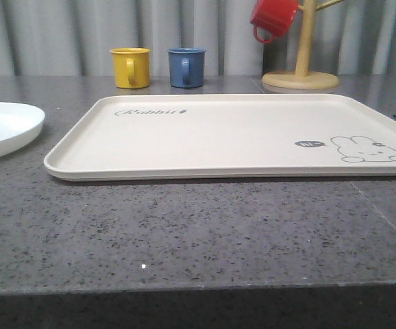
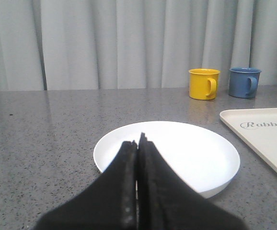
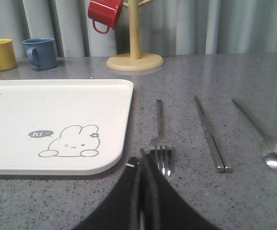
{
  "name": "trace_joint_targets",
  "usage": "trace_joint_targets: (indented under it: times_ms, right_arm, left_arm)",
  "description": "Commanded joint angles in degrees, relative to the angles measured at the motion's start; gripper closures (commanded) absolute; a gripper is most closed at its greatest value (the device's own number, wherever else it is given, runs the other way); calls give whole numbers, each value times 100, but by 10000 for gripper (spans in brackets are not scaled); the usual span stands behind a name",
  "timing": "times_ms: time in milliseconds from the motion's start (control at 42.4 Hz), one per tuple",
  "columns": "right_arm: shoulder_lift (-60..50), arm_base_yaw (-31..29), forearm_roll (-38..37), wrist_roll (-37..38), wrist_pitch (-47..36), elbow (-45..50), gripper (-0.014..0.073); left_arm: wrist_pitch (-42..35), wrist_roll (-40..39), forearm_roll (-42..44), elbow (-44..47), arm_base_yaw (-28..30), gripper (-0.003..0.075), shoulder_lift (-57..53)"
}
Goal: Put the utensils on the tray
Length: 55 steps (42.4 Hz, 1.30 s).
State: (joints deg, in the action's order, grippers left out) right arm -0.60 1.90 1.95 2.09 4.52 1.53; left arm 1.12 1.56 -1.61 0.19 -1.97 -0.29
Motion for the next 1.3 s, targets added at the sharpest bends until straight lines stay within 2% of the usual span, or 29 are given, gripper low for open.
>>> trace_joint_targets:
  times_ms: [0, 660, 896, 1132, 1273]
  right_arm:
    - [-84, -17, -38, -13, -452, -2, 661]
    - [-84, -17, -38, -13, -452, -2, 661]
    - [-84, -14, 1, -13, -636, -220, 661]
    - [65, -14, -76, -19, 248, -1415, 661]
    - [649, -14, -77, -19, 906, -2405, 661]
  left_arm:
    - [-467, -48, -44, 62, 2, 741, -114]
    - [-467, -48, -44, 62, 2, 741, -114]
    - [-1102, -48, -55, -97, 2, 741, -114]
    - [-112, -48, -55, -1583, 2, 741, 117]
    - [1015, -48, -31, -2739, 2, 741, 657]
